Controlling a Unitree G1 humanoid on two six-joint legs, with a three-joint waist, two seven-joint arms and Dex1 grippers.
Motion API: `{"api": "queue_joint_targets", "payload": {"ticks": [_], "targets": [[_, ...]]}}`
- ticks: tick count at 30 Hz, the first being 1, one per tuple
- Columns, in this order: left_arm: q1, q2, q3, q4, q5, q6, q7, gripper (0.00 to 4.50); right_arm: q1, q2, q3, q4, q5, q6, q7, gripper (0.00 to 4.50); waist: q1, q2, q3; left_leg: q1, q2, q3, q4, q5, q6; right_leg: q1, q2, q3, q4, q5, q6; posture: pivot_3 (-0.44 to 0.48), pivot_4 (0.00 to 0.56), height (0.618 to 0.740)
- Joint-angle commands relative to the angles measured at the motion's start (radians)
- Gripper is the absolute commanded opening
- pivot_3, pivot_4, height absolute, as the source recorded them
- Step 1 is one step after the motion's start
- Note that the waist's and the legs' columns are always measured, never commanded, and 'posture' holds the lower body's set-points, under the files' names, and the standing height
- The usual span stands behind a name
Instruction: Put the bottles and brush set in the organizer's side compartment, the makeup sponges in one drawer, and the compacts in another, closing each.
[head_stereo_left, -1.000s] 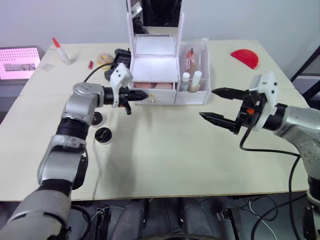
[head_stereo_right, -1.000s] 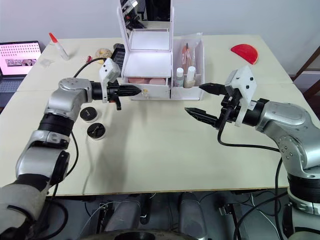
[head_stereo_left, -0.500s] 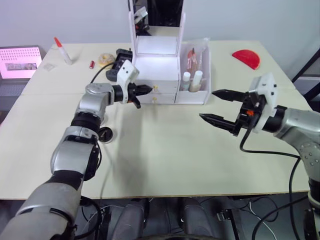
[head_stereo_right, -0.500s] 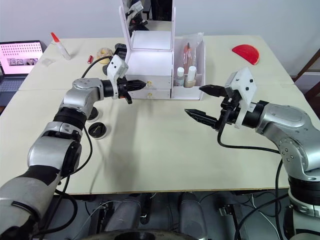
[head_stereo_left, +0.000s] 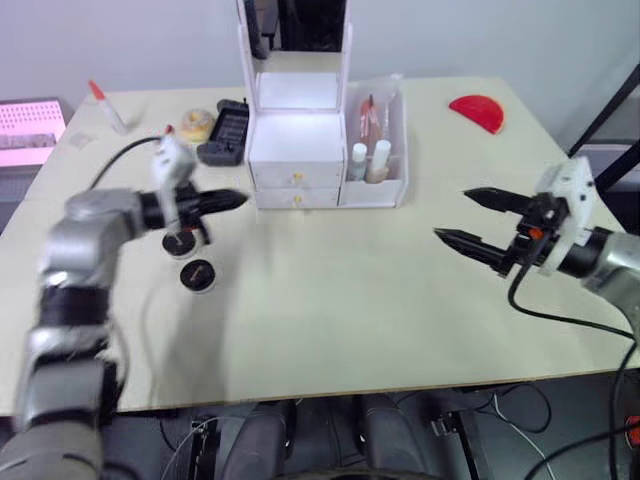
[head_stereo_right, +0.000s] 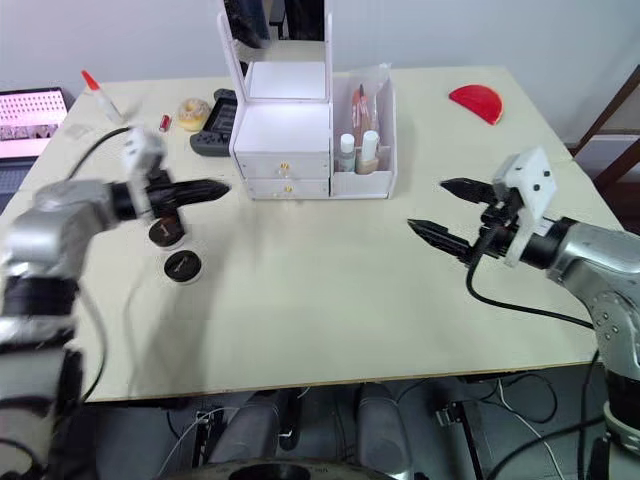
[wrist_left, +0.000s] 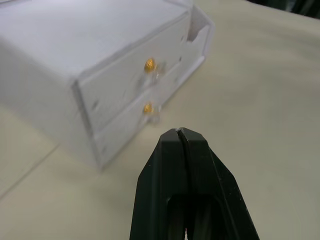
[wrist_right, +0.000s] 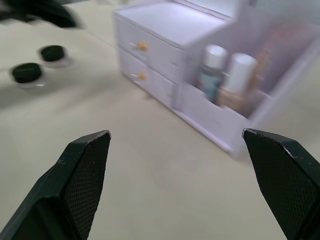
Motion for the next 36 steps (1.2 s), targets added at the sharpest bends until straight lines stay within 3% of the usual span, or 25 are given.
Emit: {"api": "queue_joint_targets", "payload": {"ticks": [1,7,13,18,30,33,36], "targets": [[0.123,0.102,0.185,-0.162,-0.11,0.092,-0.006,1.15,0.054,-0.033,-0.087,0.033,-0.035,-0.061,0.045,4.5,0.007,0.0,0.0,0.0,0.0,0.0,0.0,0.0,0.0,0.0,0.0,0.0,0.0,0.0,0.0,0.0,0.15,0.738],[0.555,0.184,0.547,-0.223,-0.058,0.06,0.011,4.35,0.251,-0.05,-0.294,0.163,-0.084,-0.149,0.14,4.5,0.023,0.0,0.0,0.003,0.0,0.002,0.0,0.0,0.0,0.005,-0.002,0.0,-0.005,-0.002,-0.004,0.0,0.15,0.738],[0.76,0.177,0.723,-0.152,-0.018,-0.034,0.028,4.44,0.372,-0.067,-0.45,0.354,-0.116,-0.24,0.245,4.5,0.032,0.001,-0.001,0.003,0.002,0.002,0.0,-0.003,-0.003,0.009,-0.006,-0.002,-0.007,-0.003,-0.006,0.0,0.15,0.738],[0.828,0.181,0.764,-0.071,0.001,-0.117,0.032,4.44,0.396,-0.081,-0.476,0.486,-0.139,-0.313,0.288,4.5,0.025,0.001,-0.001,0.003,0.002,0.005,-0.003,-0.003,-0.003,0.008,-0.007,-0.001,-0.01,-0.004,-0.005,0.0,0.15,0.738],[0.799,0.13,0.666,-0.147,-0.052,-0.092,0.111,4.44,0.39,-0.027,-0.413,0.419,-0.122,-0.296,0.25,4.5,0.022,0.003,-0.001,0.003,0.003,0.006,-0.003,-0.003,-0.003,0.007,-0.007,0.0,-0.01,-0.004,-0.006,0.0,0.15,0.738],[0.801,0.055,0.624,-0.245,-0.09,-0.043,0.182,4.44,0.391,-0.023,-0.395,0.33,-0.093,-0.248,0.236,4.5,0.022,0.004,-0.002,0.003,0.003,0.006,-0.003,-0.003,-0.003,0.007,-0.007,0.0,-0.01,-0.004,-0.006,0.0,0.15,0.738],[0.788,-0.083,0.534,-0.407,-0.122,-0.001,0.315,4.44,0.379,-0.02,-0.367,0.168,-0.014,-0.144,0.196,4.5,0.023,0.005,-0.003,0.003,0.003,0.006,-0.003,-0.003,-0.003,0.007,-0.007,0.001,-0.01,-0.004,-0.005,0.0,0.15,0.738]]}}
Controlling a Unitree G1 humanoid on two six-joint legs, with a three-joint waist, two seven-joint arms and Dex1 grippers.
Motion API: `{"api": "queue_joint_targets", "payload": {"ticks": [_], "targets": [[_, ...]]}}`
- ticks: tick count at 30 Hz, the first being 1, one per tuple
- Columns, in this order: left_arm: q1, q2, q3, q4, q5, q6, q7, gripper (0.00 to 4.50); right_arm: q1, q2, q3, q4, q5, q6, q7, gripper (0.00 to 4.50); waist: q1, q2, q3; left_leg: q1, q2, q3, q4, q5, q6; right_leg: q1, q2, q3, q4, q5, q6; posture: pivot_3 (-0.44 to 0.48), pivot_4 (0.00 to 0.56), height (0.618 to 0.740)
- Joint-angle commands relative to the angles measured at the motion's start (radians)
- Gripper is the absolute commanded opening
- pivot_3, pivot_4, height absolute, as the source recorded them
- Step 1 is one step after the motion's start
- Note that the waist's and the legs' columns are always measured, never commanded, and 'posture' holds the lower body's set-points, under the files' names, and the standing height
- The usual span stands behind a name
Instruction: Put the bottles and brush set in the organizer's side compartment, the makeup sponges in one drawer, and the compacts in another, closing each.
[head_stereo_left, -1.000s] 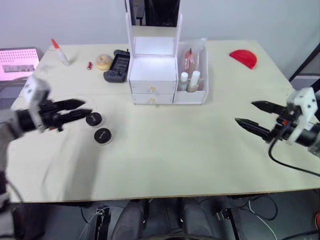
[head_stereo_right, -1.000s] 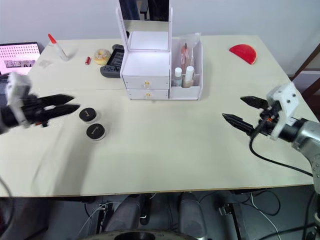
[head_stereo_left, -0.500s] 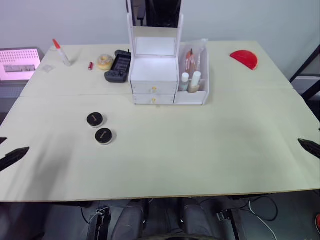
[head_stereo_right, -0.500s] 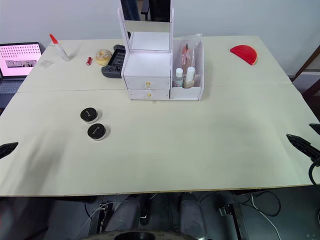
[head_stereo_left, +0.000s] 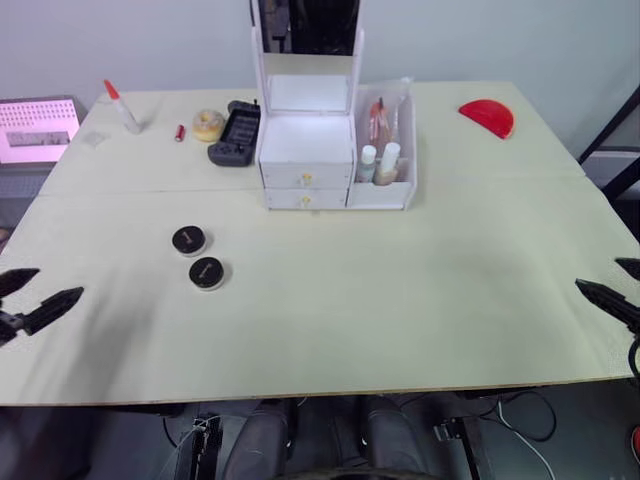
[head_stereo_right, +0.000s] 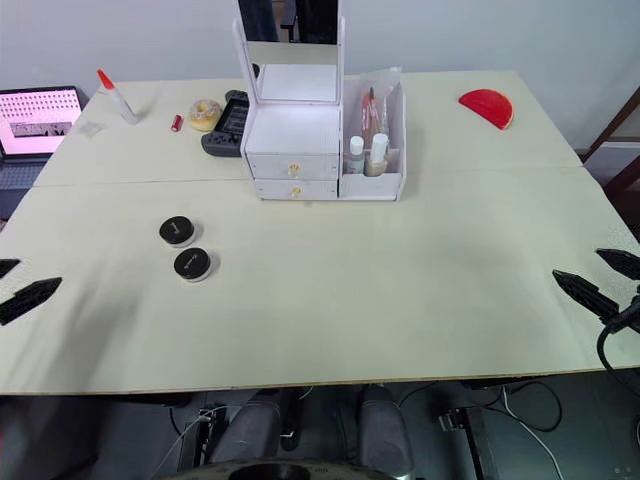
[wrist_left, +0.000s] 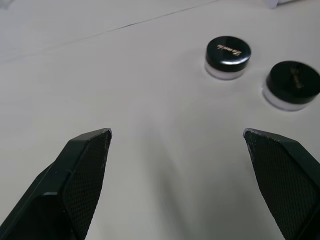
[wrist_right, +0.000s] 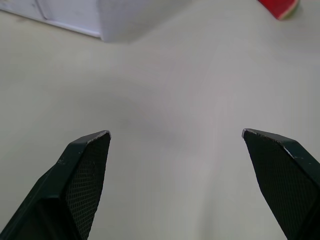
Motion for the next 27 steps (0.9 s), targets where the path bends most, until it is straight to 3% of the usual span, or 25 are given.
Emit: {"api": "queue_joint_targets", "payload": {"ticks": [1,4,8,11,16,21,27], "targets": [[-0.013,-0.143,-0.122,-0.216,-0.04,0.036,0.165,4.44,-0.039,0.002,0.025,-0.206,0.121,0.11,-0.052,4.5,0.002,0.0,0.0,0.0,0.0,0.0,0.001,0.0,0.0,0.0,0.0,0.0,0.0,0.0,0.0,0.0,0.15,0.738],[-0.013,-0.325,-0.284,-0.398,-0.023,0.033,0.327,4.44,-0.151,0.011,0.091,-0.305,0.217,0.19,-0.134,4.5,0.007,-0.002,0.0,0.0,0.0,0.0,0.003,0.0,0.0,0.001,0.001,0.0,0.001,0.0,0.0,0.0,0.15,0.738],[-0.002,-0.496,-0.528,-0.503,0.039,-0.001,0.458,4.44,-0.352,0.025,0.252,-0.377,0.251,0.268,-0.265,4.5,0.008,-0.002,0.0,0.0,-0.001,0.0,0.004,0.0,0.0,0.002,0.001,-0.001,0.001,0.001,0.0,0.0,0.15,0.738],[-0.033,-0.581,-0.752,-0.472,0.181,-0.08,0.544,4.44,-0.499,0.039,0.357,-0.348,0.232,0.302,-0.318,4.5,0.013,-0.002,0.0,0.0,-0.002,0.0,0.004,0.002,0.003,0.002,0.002,-0.002,0.001,0.001,0.0,0.0,0.15,0.738],[-0.189,-0.766,-0.976,-0.273,0.447,-0.213,0.813,4.44,-0.64,0.059,0.489,-0.273,0.159,0.282,-0.329,4.5,0.037,-0.003,-0.001,0.0,-0.003,0.0,0.006,0.002,0.004,0.004,0.002,-0.003,0.001,0.001,0.0,0.0,0.15,0.738],[-0.344,-0.889,-1.068,-0.022,0.585,-0.341,0.967,4.44,-0.698,0.076,0.555,-0.22,0.117,0.259,-0.298,4.5,0.035,-0.003,-0.001,0.0,-0.003,-0.001,0.006,0.002,0.005,0.005,0.002,-0.004,0.0,0.001,0.001,0.0,0.15,0.738],[-0.572,-0.941,-1.026,0.263,0.615,-0.453,1.112,4.44,-0.72,0.096,0.594,-0.199,0.134,0.254,-0.22,4.5,0.035,-0.003,-0.001,0.0,-0.003,-0.002,0.006,0.002,0.004,0.004,0.004,-0.004,0.002,0.002,0.002,0.0,0.15,0.738]]}}
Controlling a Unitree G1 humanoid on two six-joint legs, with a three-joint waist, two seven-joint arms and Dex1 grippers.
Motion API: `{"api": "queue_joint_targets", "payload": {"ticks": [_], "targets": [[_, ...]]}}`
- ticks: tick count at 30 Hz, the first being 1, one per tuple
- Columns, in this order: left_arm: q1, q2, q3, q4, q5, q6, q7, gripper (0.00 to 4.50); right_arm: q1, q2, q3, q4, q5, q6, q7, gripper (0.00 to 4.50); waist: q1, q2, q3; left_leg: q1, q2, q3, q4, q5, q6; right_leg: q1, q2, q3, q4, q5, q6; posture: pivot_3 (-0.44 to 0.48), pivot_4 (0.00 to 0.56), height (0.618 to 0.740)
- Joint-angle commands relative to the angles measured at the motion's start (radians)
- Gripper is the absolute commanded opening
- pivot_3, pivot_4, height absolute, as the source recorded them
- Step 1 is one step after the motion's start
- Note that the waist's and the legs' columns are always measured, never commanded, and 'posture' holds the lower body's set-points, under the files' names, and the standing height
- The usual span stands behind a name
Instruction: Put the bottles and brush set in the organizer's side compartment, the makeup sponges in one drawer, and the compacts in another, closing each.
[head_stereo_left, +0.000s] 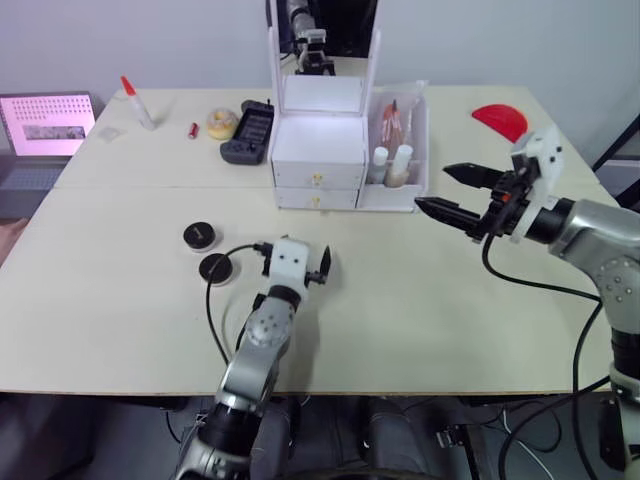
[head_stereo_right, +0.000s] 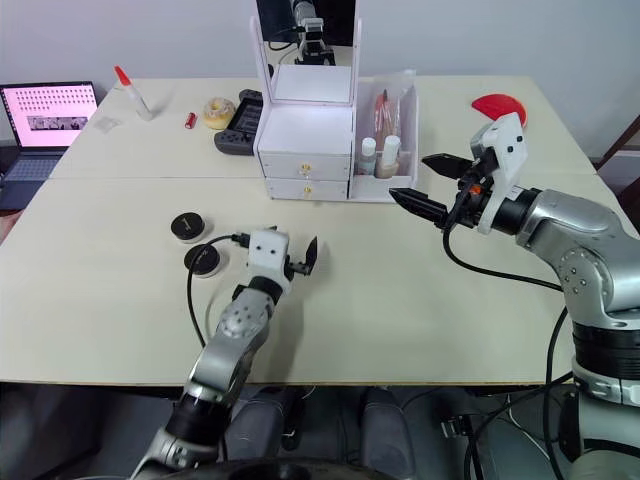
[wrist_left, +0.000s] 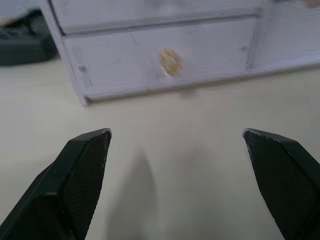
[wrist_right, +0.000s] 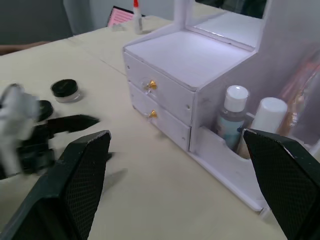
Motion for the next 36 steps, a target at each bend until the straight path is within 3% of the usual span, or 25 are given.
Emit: {"api": "queue_joint_targets", "payload": {"ticks": [1,14,36], "targets": [[-0.075,-0.087,0.013,0.1,0.004,-0.081,0.058,4.44,-0.024,-0.002,0.002,-0.02,0.015,-0.019,0.065,4.5,0.0,0.0,0.0,0.0,0.0,0.0,0.0,0.0,0.0,0.0,0.0,0.0,0.0,0.001,0.002,0.0,0.15,0.738],[-0.265,-0.15,0.109,0.386,-0.023,-0.188,0.099,4.44,-0.06,0.014,0.045,0.002,0.002,-0.041,0.168,4.5,-0.001,0.0,0.0,0.0,-0.001,0.0,0.0,-0.001,0.001,0.0,-0.001,0.0,0.0,0.001,0.003,0.0,0.15,0.738],[-0.397,-0.142,0.141,0.561,-0.044,-0.277,0.101,4.44,-0.021,0.013,0.022,-0.019,0.006,-0.04,0.159,4.5,-0.001,0.0,0.0,-0.001,-0.001,0.0,0.0,-0.001,0.001,0.0,-0.001,0.0,-0.001,0.001,0.004,0.0,0.15,0.738]]}}
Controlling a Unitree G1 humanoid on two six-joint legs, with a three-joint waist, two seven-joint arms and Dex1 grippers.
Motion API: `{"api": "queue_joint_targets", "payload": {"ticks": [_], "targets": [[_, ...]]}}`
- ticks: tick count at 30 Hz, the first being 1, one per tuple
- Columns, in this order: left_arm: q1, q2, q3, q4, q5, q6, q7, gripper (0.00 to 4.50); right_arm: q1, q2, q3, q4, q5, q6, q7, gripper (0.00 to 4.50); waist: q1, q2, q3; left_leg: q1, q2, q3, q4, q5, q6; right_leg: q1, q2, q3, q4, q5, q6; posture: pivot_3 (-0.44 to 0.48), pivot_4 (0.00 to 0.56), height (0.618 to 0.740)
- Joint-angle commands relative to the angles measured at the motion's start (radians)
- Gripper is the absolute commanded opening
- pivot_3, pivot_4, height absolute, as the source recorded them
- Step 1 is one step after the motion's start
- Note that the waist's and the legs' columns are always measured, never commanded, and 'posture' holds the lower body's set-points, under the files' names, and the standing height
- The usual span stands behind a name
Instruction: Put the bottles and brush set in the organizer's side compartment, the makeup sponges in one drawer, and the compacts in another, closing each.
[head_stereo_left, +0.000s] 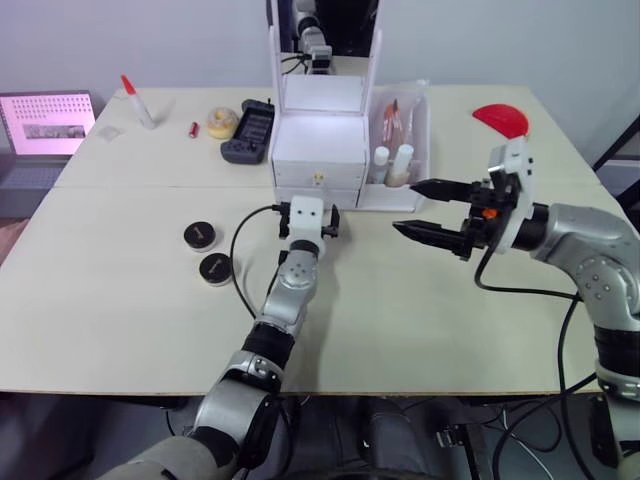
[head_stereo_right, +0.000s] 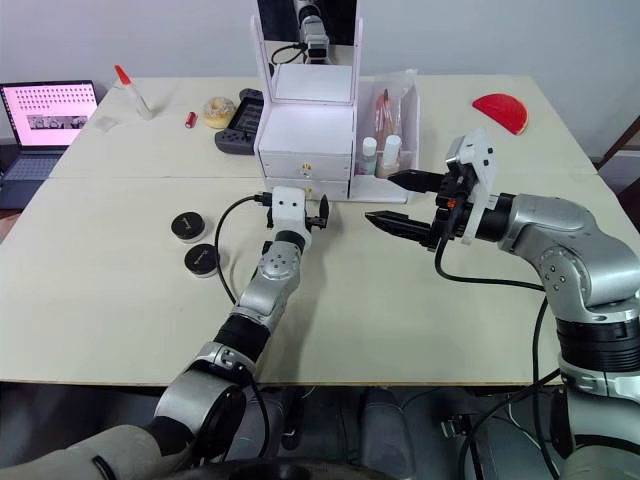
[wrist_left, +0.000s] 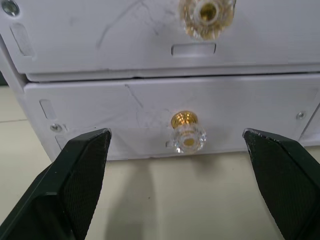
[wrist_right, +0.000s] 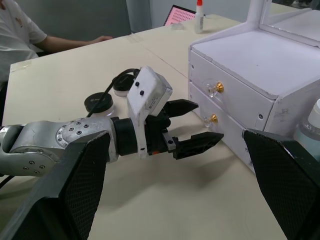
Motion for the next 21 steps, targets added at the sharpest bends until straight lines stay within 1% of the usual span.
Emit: {"api": "queue_joint_targets", "payload": {"ticks": [1,2,5,6,7,11,12,18,21], "targets": [[-0.049,-0.052,0.001,-0.007,-0.005,-0.032,0.003,4.44,-0.004,0.0,-0.034,-0.034,0.006,-0.01,-0.008,4.5,0.0,0.0,0.0,0.0,0.0,0.0,0.0,0.0,0.0,0.0,0.0,0.0,0.0,0.0,0.0,0.0,0.15,0.738],[-0.052,-0.052,0.002,-0.002,-0.007,-0.034,0.003,4.44,-0.003,0.0,-0.034,-0.035,0.006,-0.011,-0.01,4.5,0.0,0.0,0.0,0.0,0.0,0.0,0.0,0.0,0.0,0.0,0.0,0.0,0.0,0.0,0.0,0.0,0.15,0.738],[-0.06,-0.051,0.0,0.009,-0.007,-0.042,0.001,3.67,0.002,-0.001,-0.036,-0.036,0.004,-0.013,-0.013,4.5,0.0,0.0,0.0,0.0,0.0,0.0,0.0,0.0,0.0,0.0,0.0,0.0,0.0,0.0,0.0,0.0,0.15,0.738],[-0.062,-0.051,0.001,0.012,-0.009,-0.044,0.0,3.16,0.003,0.0,-0.035,-0.036,0.004,-0.014,-0.014,4.5,0.0,0.0,0.0,0.0,0.0,0.0,0.0,0.0,0.0,0.0,0.0,0.0,0.0,0.0,0.0,0.0,0.15,0.738],[-0.063,-0.05,0.001,0.015,-0.009,-0.046,-0.001,2.8,0.003,0.001,-0.035,-0.036,0.004,-0.014,-0.015,4.5,0.0,0.0,0.0,0.0,0.0,0.0,0.0,0.0,0.0,0.0,0.0,0.0,0.0,0.0,0.0,0.0,0.15,0.738],[-0.067,-0.051,0.002,0.022,-0.013,-0.049,-0.004,0.72,0.005,0.002,-0.036,-0.038,0.005,-0.014,-0.02,4.5,0.0,0.0,0.0,0.0,0.0,0.0,0.0,0.0,0.0,0.0,0.0,0.0,0.0,0.0,0.0,0.0,0.15,0.738],[-0.067,-0.052,0.002,0.024,-0.013,-0.049,-0.006,0.27,0.006,0.002,-0.037,-0.039,0.006,-0.014,-0.021,4.5,0.0,0.0,0.0,0.0,0.0,0.0,0.0,0.0,0.0,0.0,0.0,0.0,0.0,0.0,0.0,0.0,0.15,0.738],[-0.064,-0.052,-0.004,0.024,-0.015,-0.051,-0.011,0.26,0.011,0.001,-0.041,-0.045,0.008,-0.012,-0.025,4.5,0.0,0.0,0.0,0.0,0.0,0.0,0.0,0.0,0.0,0.0,0.0,0.0,0.0,0.0,0.0,0.0,0.15,0.738],[-0.038,-0.048,-0.024,-0.01,-0.005,-0.048,-0.025,0.26,0.013,0.001,-0.04,-0.049,0.009,-0.01,-0.029,4.5,0.0,0.0,0.0,0.0,0.0,0.0,0.0,0.0,0.0,0.0,0.0,0.0,0.0,0.0,0.0,0.0,0.15,0.738]]}}
